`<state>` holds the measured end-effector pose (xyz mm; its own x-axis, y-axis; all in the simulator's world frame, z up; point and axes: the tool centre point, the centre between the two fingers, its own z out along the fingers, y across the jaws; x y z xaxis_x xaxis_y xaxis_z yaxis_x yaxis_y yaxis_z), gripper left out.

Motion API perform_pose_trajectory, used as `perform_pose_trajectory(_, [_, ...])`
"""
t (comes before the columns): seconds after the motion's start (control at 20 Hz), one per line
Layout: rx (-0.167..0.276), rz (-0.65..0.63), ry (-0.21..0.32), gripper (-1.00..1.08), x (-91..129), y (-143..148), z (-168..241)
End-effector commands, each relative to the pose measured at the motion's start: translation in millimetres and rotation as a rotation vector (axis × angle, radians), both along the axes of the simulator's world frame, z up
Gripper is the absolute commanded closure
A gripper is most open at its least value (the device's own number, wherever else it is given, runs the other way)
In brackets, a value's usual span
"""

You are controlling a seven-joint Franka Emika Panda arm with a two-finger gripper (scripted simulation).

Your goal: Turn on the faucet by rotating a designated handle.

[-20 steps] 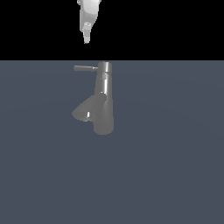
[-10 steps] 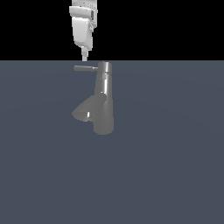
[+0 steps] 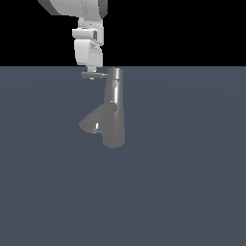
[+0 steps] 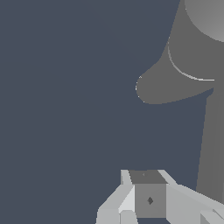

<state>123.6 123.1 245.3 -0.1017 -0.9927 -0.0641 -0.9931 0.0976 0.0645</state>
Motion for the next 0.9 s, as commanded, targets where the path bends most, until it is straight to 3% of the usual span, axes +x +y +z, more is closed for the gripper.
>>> perform_pose_trajectory(0.0, [-0.004, -0.022, 0.000, 1.08, 3.2, 1.9, -5.8])
perform_pose_trajectory(0.45, [-0.007, -0.036, 0.002, 1.08, 5.0, 3.4, -10.5])
perform_pose_trajectory(0.85, [-0.007, -0.036, 0.002, 1.08, -14.0, 6.7, -1.2])
